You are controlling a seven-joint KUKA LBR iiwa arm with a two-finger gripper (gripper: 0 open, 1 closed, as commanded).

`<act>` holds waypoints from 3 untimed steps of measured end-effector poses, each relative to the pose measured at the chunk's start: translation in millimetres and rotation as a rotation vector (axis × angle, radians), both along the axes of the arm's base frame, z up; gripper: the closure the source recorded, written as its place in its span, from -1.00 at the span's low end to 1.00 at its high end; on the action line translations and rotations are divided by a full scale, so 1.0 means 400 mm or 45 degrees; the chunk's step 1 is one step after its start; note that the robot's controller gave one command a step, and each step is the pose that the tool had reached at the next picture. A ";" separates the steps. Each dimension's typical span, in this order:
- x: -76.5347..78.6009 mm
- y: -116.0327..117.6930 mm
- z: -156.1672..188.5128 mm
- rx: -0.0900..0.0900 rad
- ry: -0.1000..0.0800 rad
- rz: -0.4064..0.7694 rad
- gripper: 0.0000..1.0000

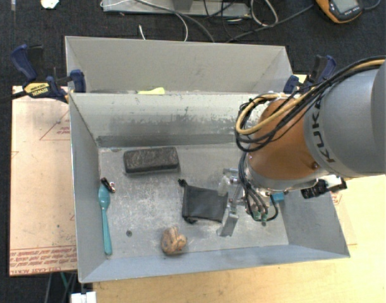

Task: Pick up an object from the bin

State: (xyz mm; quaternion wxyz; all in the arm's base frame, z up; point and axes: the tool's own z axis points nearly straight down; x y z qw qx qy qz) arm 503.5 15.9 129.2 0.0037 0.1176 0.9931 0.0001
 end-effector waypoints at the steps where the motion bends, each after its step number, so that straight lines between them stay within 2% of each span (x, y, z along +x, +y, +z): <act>1: 0.046 0.016 -0.026 0.001 -0.002 0.170 -1.00; 2: 0.060 0.002 -0.096 0.004 -0.002 -0.052 -1.00; 3: 0.028 0.025 -0.145 0.003 -0.006 0.088 1.00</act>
Offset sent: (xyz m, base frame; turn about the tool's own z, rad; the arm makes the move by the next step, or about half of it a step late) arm 0.0285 -0.0036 -0.0592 0.2875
